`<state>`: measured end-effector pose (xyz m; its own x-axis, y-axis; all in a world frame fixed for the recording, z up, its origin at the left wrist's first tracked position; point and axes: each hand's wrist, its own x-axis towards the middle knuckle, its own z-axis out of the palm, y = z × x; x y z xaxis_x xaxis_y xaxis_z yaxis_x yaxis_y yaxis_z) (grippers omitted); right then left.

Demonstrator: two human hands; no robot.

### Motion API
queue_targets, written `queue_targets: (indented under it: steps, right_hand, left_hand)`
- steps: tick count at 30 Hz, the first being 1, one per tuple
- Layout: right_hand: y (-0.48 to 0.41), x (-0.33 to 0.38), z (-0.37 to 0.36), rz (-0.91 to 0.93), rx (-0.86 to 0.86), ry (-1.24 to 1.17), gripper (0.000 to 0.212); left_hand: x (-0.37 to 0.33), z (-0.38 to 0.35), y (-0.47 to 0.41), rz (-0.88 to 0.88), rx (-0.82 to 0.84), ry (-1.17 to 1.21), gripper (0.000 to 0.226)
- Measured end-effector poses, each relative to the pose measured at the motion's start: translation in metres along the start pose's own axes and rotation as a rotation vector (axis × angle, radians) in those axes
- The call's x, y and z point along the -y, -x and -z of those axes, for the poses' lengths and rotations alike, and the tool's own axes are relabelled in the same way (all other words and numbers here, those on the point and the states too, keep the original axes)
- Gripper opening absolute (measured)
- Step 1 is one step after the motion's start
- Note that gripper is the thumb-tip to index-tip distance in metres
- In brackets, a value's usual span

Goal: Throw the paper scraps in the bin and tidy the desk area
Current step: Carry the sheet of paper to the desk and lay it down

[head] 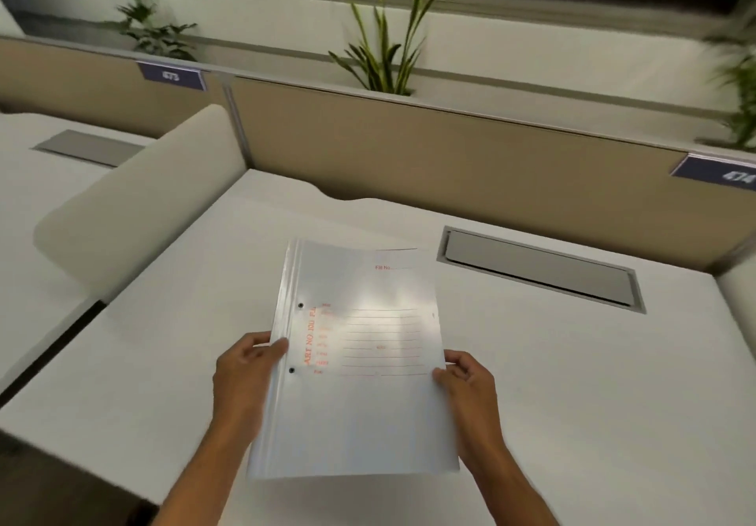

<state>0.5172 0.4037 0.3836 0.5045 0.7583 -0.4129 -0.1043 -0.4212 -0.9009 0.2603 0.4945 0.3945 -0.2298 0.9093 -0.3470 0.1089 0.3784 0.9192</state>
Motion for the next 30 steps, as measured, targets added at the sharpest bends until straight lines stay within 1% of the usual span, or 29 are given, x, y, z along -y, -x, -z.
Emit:
queue_targets:
  steps: [3,6,10,11,13,15,20,24,30]
  right_hand:
    - [-0.028,0.007,-0.015,-0.028,-0.063,-0.029,0.027]
    - [-0.057,0.011,-0.031,-0.046,-0.14,-0.041,0.024]
    - [-0.097,0.018,-0.051,-0.086,-0.211,-0.07,0.023]
    - [-0.108,0.019,-0.055,-0.095,-0.226,-0.075,0.023]
    - [-0.131,0.02,-0.062,-0.111,-0.242,-0.077,0.025]
    - [-0.153,0.02,-0.066,-0.129,-0.252,-0.065,0.024]
    - [-0.208,0.018,-0.066,-0.18,-0.274,0.048,0.019]
    - [-0.249,0.023,-0.065,-0.2,-0.283,0.174,0.013]
    - [-0.298,0.029,-0.067,-0.197,-0.277,0.28,0.012]
  left_hand:
    - [-0.01,-0.021,-0.044,-0.044,0.025,-0.014,0.017]
    - [-0.015,-0.04,-0.088,-0.052,0.071,-0.029,0.011]
    - [-0.025,-0.062,-0.14,0.042,0.158,0.017,0.013]
    - [-0.027,-0.068,-0.153,0.072,0.185,0.023,0.017]
    - [-0.03,-0.082,-0.177,0.111,0.251,-0.007,0.032]
    - [-0.031,-0.097,-0.2,0.115,0.306,-0.049,0.041]
    - [-0.032,-0.139,-0.251,0.109,0.388,-0.14,0.043]
    - [-0.028,-0.166,-0.285,0.091,0.422,-0.233,0.044]
    - [-0.025,-0.192,-0.321,0.074,0.419,-0.314,0.046]
